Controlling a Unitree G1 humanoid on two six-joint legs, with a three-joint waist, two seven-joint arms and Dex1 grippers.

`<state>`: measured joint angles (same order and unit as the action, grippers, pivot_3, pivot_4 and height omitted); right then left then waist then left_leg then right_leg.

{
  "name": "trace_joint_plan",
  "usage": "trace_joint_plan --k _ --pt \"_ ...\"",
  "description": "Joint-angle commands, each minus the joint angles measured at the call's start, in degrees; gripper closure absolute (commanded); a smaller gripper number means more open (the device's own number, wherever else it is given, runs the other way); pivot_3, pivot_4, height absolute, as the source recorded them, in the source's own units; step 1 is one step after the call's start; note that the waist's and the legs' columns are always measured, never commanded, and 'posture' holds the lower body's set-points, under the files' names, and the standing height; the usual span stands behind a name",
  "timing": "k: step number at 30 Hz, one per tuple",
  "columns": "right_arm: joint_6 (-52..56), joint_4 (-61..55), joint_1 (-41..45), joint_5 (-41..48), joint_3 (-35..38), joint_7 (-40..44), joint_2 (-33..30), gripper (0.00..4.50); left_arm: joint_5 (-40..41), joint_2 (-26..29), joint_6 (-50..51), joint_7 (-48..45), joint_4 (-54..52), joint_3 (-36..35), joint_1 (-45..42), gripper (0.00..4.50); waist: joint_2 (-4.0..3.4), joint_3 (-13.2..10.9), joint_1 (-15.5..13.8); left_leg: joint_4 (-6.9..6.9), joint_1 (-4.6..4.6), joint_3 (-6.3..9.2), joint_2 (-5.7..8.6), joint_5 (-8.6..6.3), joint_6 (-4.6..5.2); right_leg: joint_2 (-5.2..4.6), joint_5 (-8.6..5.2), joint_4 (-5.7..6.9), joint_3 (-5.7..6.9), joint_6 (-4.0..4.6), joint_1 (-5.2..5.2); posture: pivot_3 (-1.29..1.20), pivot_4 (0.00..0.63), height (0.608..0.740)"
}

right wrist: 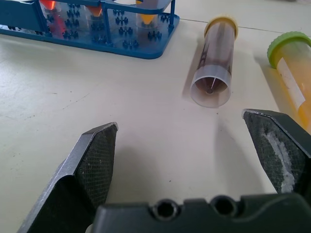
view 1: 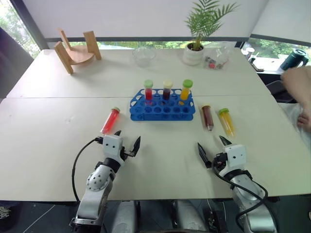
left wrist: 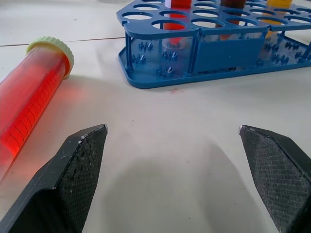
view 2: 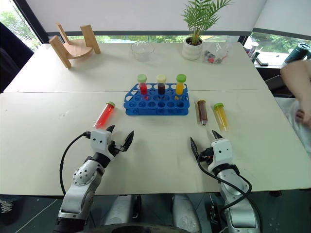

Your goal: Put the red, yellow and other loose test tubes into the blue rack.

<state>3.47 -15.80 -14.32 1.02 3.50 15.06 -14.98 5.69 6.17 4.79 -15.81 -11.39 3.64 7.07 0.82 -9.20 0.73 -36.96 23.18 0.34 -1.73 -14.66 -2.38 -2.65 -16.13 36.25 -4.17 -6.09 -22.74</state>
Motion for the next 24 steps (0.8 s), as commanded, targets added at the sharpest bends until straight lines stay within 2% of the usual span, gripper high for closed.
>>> trace_joint_plan --k 1,24 --pt "0.0 -2.0 -0.1 0.7 0.2 -0.1 0.2 0.00 0.1 -0.3 0.5 0.0 0.1 1.2 1.0 0.04 0.00 0.0 0.0 0.00 0.00 0.00 0.00 0.00 0.00 0.00 0.00 0.00 0.00 0.00 0.00 0.00 0.150 0.740" --pt "0.3 -2.1 0.1 0.7 0.2 0.0 -0.1 0.00 0.2 -0.6 1.3 -0.1 -0.6 1.3 1.5 0.04 0.00 0.0 0.0 0.00 0.00 0.00 0.01 0.00 0.00 0.01 0.00 0.00 0.00 -0.01 0.01 0.00 0.150 0.740"
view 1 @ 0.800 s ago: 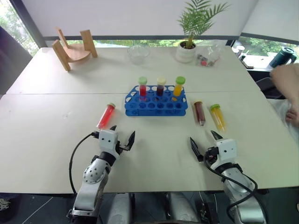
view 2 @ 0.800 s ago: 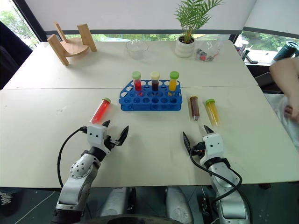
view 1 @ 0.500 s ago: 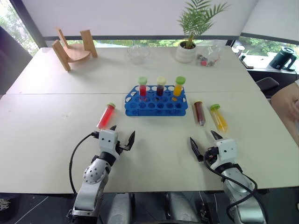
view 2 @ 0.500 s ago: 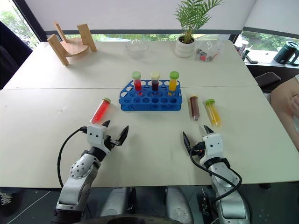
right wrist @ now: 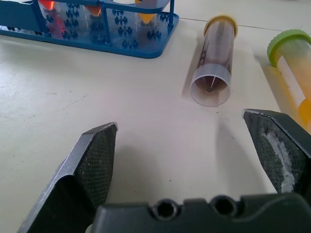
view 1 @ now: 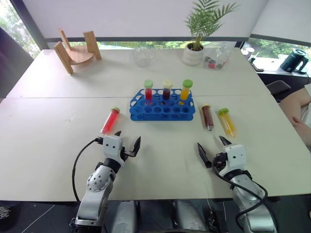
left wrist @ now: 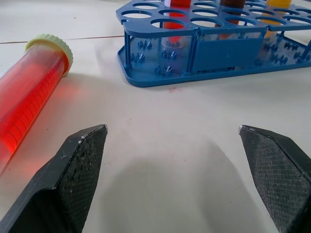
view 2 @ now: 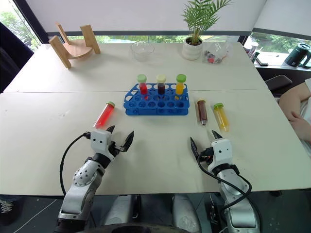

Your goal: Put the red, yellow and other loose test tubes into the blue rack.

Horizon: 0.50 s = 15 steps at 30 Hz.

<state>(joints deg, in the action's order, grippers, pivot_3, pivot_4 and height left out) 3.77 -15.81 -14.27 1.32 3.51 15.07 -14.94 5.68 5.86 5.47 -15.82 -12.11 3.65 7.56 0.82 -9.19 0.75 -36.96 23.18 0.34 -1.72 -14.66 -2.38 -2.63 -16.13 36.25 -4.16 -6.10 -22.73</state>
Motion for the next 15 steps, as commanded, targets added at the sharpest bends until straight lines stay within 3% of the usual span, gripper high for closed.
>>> trace_joint_plan --k 1,9,11,15 --pt "0.0 -2.1 0.1 0.4 0.2 0.0 -0.1 0.00 0.2 -0.3 0.6 -0.1 0.1 1.2 1.0 0.04 0.00 0.0 0.0 0.00 0.00 0.00 0.00 0.00 0.00 0.00 0.00 0.00 0.00 0.00 0.00 0.00 0.150 0.740" --pt "1.2 -4.1 -0.1 0.6 0.4 0.7 -1.0 0.00 0.3 0.6 1.3 -0.8 -1.1 1.3 0.4 0.04 -0.01 0.0 0.0 -0.01 0.00 0.00 0.00 0.00 0.00 0.01 0.00 0.00 0.00 -0.01 0.01 0.00 0.150 0.740" --pt "4.6 -8.0 -0.2 0.3 1.0 1.8 -3.0 0.00 1.9 3.1 4.3 -3.6 -3.8 0.9 -0.7 0.04 -0.01 0.0 0.0 -0.01 0.00 0.00 0.00 0.00 0.00 0.01 0.00 0.00 0.00 0.00 0.00 0.00 0.150 0.740" --pt "28.3 -20.8 7.4 6.2 6.6 5.0 -11.2 0.00 14.7 15.6 18.8 -17.2 -14.8 -2.1 -6.1 0.04 0.00 -0.2 0.3 -0.08 0.16 0.01 -0.04 0.01 0.00 0.06 0.04 0.12 0.01 0.04 -0.24 0.00 0.150 0.740"
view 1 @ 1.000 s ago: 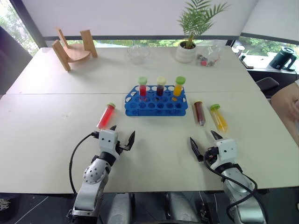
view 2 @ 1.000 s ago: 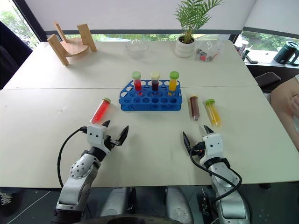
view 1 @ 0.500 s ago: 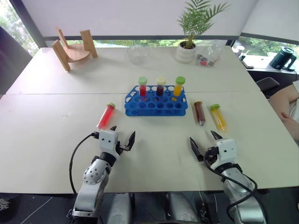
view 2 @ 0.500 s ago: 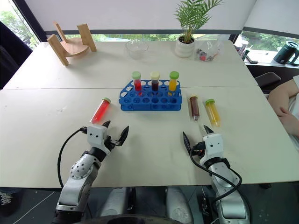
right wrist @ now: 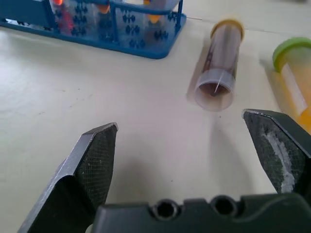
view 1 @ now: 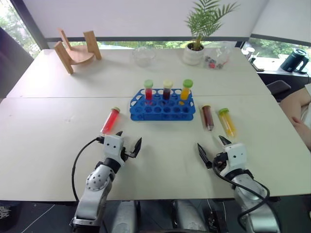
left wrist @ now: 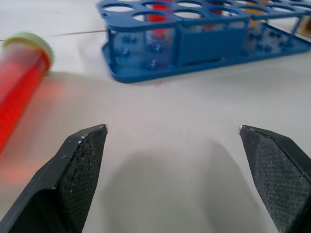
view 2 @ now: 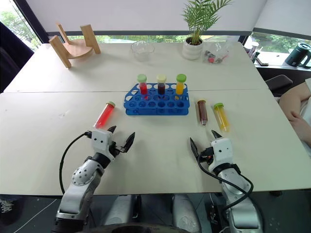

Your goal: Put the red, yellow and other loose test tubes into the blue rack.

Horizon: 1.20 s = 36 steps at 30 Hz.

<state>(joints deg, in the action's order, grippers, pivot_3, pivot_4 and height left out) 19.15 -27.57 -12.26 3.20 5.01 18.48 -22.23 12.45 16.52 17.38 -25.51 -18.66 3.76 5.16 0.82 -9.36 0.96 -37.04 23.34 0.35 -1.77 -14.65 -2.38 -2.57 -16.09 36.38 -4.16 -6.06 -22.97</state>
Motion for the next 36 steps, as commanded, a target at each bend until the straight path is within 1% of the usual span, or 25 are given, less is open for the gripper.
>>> trace_joint_plan --k 1,4,6,8,9,11,14,16,18,19,21,23,25,30,33,34,35,36 --pt "19.4 -10.4 8.5 6.8 6.8 2.4 -6.0 0.00 11.1 7.9 9.6 -9.9 -9.4 -3.6 -5.5 0.04 -0.02 0.0 0.1 -0.02 0.02 0.00 -0.02 0.01 -0.01 0.00 0.03 0.03 0.00 0.05 -0.03 0.00 0.150 0.740" --pt "39.3 -10.6 19.8 14.0 10.8 5.9 -13.2 0.00 20.4 16.9 16.6 -18.0 -10.6 -8.1 -11.4 0.04 0.04 -0.1 0.1 -0.08 -0.06 0.01 -0.03 0.01 0.00 0.01 0.05 0.07 0.02 0.08 0.05 0.00 0.150 0.740" --pt "51.6 -7.0 28.9 17.0 10.8 8.0 -18.8 0.00 25.3 22.8 19.9 -24.1 -8.9 -10.4 -16.2 0.04 0.00 -0.1 0.1 -0.06 -0.06 0.03 -0.04 0.01 0.00 0.03 0.05 0.06 0.07 0.08 0.05 0.00 0.150 0.740" --pt "63.6 -0.7 38.8 20.2 9.0 10.7 -22.8 0.00 28.2 28.4 21.6 -30.8 -6.2 -11.1 -20.4 0.04 0.02 -0.2 0.1 0.01 0.04 0.02 -0.03 0.01 0.02 0.04 0.04 0.04 0.07 0.07 -0.11 0.00 0.150 0.740" --pt "67.7 2.5 42.9 21.4 7.7 11.7 -24.0 0.00 29.2 30.3 22.1 -33.4 -5.1 -11.1 -22.0 0.04 0.01 -0.2 0.1 0.07 0.10 0.01 -0.02 0.00 0.03 0.05 0.04 0.01 0.07 0.07 -0.19 0.00 0.150 0.740" --pt "72.5 10.7 50.6 21.9 3.7 12.3 -26.0 0.00 30.8 33.7 23.1 -38.3 -2.9 -10.7 -25.2 0.04 0.02 -0.2 0.1 0.08 0.11 -0.02 -0.02 -0.06 0.15 0.05 0.04 0.00 0.07 0.07 -0.21 0.00 0.150 0.740" --pt "73.4 23.1 59.5 21.7 -4.1 13.3 -28.0 0.00 30.5 36.8 22.4 -44.1 -0.1 -9.2 -28.9 0.04 0.06 -0.3 0.2 0.15 0.15 -0.07 -0.02 -0.17 0.33 0.04 0.03 -0.10 0.07 0.05 -0.25 0.00 0.150 0.740" --pt "73.2 28.6 63.6 21.7 -10.0 15.4 -29.1 0.00 29.6 37.7 21.3 -46.4 1.0 -8.3 -30.3 0.04 0.02 -0.5 0.3 0.14 0.19 -0.15 -0.01 -0.20 0.38 0.03 0.02 -0.10 0.04 0.00 -0.30 0.00 0.150 0.740" --pt "69.6 35.0 66.7 19.8 -16.7 17.4 -29.5 0.00 29.1 37.7 20.8 -47.4 1.8 -7.7 -31.9 0.04 0.02 -0.5 0.2 0.15 0.37 -0.15 -0.01 -0.21 0.39 0.03 0.02 -0.11 0.04 -0.04 -0.46 0.00 0.150 0.740" --pt "67.3 38.6 68.1 18.6 -19.3 18.3 -29.3 0.00 29.1 37.5 20.8 -47.6 1.9 -7.6 -32.5 0.04 0.04 -0.5 0.2 0.14 0.38 -0.15 -0.01 -0.23 0.43 0.03 0.10 -0.11 0.04 -0.24 -0.47 0.00 0.150 0.740" --pt "63.0 44.6 70.6 16.1 -23.5 20.0 -28.5 0.00 29.9 37.0 21.1 -47.2 1.7 -8.3 -33.2 0.04 0.03 -0.5 0.2 0.12 0.52 -0.15 -0.01 -0.24 0.45 0.03 0.11 -0.12 0.05 -0.26 -0.58 0.00 0.150 0.740" --pt "59.3 50.5 72.8 13.9 -26.8 22.0 -27.5 0.00 30.4 36.8 21.6 -46.7 1.3 -8.7 -33.4 0.04 0.01 -0.5 0.2 0.03 0.81 -0.15 0.00 -0.23 0.44 0.03 0.13 -0.08 0.05 -0.30 -0.81 0.00 0.150 0.740" --pt "55.0 56.7 74.5 11.2 -29.4 23.7 -26.1 0.00 30.4 36.9 21.6 -46.3 0.4 -8.9 -33.0 0.04 0.01 -0.5 0.2 -0.04 1.05 -0.16 0.00 -0.22 0.43 0.03 0.26 -0.02 0.04 -0.54 -1.06 0.00 0.150 0.740" --pt "48.1 67.3 77.0 5.9 -32.9 28.4 -22.8 0.00 30.9 36.9 22.0 -44.6 -1.6 -10.2 -31.6 0.04 0.00 -0.5 0.3 -0.07 1.15 -0.20 0.00 -0.20 0.39 0.03 0.27 0.21 0.02 -0.55 -1.32 0.00 0.150 0.740" --pt "45.2 71.7 77.8 3.3 -33.3 30.3 -21.2 0.78 31.3 36.8 22.0 -43.3 -2.4 -10.8 -31.1 0.00 0.01 -0.5 0.4 -0.14 1.11 -0.21 0.00 -0.16 0.33 0.04 0.27 0.42 0.02 -0.55 -1.35 0.00 0.150 0.740" --pt "44.4 72.9 78.1 2.5 -33.2 30.9 -20.7 1.20 31.4 36.9 22.0 -42.9 -2.6 -11.0 -31.0 0.00 0.01 -0.5 0.4 -0.19 1.08 -0.21 0.00 -0.16 0.32 0.04 0.27 0.53 0.01 -0.54 -1.35 0.00 0.150 0.740" --pt "43.8 73.9 78.4 1.8 -33.1 31.4 -20.3 1.72 31.5 36.8 22.0 -42.6 -2.7 -11.1 -30.8 0.00 0.01 -0.5 0.4 -0.21 1.07 -0.20 0.00 -0.14 0.29 0.05 0.26 0.60 0.01 -0.54 -1.35 0.00 0.150 0.740" --pt "43.4 74.6 78.6 1.2 -33.0 31.9 -20.1 2.34 31.7 36.8 22.1 -42.4 -2.9 -11.3 -30.6 0.00 0.01 -0.5 0.4 -0.25 1.04 -0.20 0.00 -0.13 0.27 0.04 0.26 0.67 0.01 -0.54 -1.34 0.00 0.150 0.740"
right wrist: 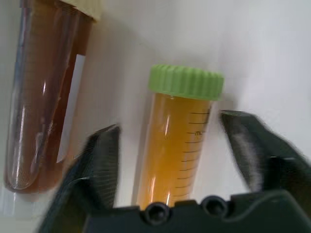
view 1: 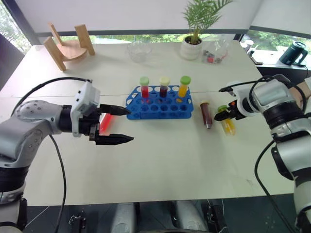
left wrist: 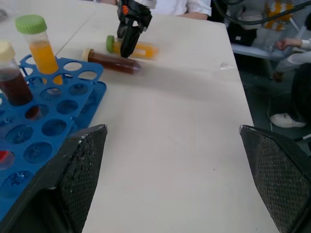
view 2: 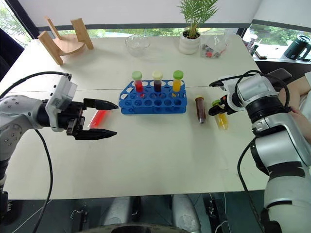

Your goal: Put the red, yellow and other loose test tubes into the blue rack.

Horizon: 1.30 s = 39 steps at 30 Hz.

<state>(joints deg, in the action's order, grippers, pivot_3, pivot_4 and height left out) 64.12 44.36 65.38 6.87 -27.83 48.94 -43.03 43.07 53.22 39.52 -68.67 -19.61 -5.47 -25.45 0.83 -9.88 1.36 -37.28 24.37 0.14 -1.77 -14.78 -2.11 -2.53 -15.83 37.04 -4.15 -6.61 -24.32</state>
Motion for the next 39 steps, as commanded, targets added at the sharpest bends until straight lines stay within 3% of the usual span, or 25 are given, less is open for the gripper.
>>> trace_joint_plan --k 1,3,8,12,16,20,24,29,39 --pt "-2.0 3.4 1.1 -3.1 0.0 1.9 1.0 2.84 0.8 0.3 -0.3 0.9 -2.0 -2.2 0.3 0.00 0.00 0.0 0.0 -0.01 0.00 0.01 0.01 0.01 -0.01 0.00 0.00 0.04 0.00 0.00 0.00 0.00 0.150 0.740" --pt "-1.9 3.4 1.5 -4.1 0.3 3.2 0.7 3.65 0.7 0.6 -0.4 1.4 -1.9 -2.9 0.7 0.00 0.01 0.0 0.0 -0.04 -0.02 0.02 0.00 0.03 -0.04 0.01 0.01 0.09 0.01 0.00 0.02 0.00 0.150 0.740" --pt "2.6 -0.6 3.6 -3.6 7.3 1.2 -1.6 3.68 2.1 1.4 1.2 4.5 -2.8 -7.5 3.0 0.00 -0.04 0.0 -0.1 -0.03 -0.01 0.04 0.00 0.03 -0.05 0.01 0.00 0.14 0.01 0.01 -0.01 0.00 0.150 0.740" --pt "6.4 -25.4 -2.8 3.6 22.5 -0.7 -3.0 3.68 2.9 1.7 1.8 5.8 -3.3 -9.9 4.7 0.00 -0.30 -0.2 -0.4 0.05 0.12 0.05 0.02 0.04 -0.06 -0.02 0.00 0.15 0.00 0.01 -0.19 0.00 0.150 0.740" --pt "0.8 -52.4 -16.0 11.5 39.6 -6.5 6.8 3.68 2.9 1.2 2.3 6.8 -2.6 -8.7 3.2 0.00 -0.15 -0.1 -0.2 0.12 0.06 0.23 -0.07 0.03 -0.05 0.17 -0.04 0.14 0.04 0.06 -0.11 0.00 0.150 0.740" --pt "-16.9 -64.2 -28.4 13.9 43.8 -12.4 20.4 3.68 2.8 0.2 2.5 7.4 -0.9 -6.6 0.1 0.00 -0.14 -0.1 -0.3 -0.01 0.03 0.23 -0.06 0.05 -0.09 0.17 -0.03 0.28 0.04 0.04 -0.04 0.00 0.150 0.740" --pt "-42.9 -60.7 -37.7 9.6 38.9 -12.7 29.1 3.68 1.6 -0.9 2.0 7.6 0.5 -4.2 -2.4 0.00 -0.14 -0.1 -0.3 -0.13 0.00 0.19 0.03 0.13 -0.22 0.06 0.03 0.29 0.02 -0.06 0.07 0.00 0.150 0.740" --pt "-57.6 -49.7 -39.5 6.6 36.2 -14.8 32.0 3.68 1.5 -1.3 2.2 7.8 0.4 -3.7 -3.3 0.00 -0.14 -0.1 0.1 -0.14 -0.08 0.18 0.01 0.17 -0.28 0.10 0.05 0.38 0.00 -0.07 0.08 0.00 0.150 0.740" --pt "-70.6 -33.1 -34.8 5.7 34.1 -15.6 33.2 3.68 1.7 -1.2 2.6 8.9 -1.2 -4.0 -2.9 0.00 -0.15 -0.1 1.3 0.01 -0.17 0.22 -0.02 0.24 -0.40 0.13 0.04 0.44 -0.01 -0.04 0.08 0.00 0.150 0.740"
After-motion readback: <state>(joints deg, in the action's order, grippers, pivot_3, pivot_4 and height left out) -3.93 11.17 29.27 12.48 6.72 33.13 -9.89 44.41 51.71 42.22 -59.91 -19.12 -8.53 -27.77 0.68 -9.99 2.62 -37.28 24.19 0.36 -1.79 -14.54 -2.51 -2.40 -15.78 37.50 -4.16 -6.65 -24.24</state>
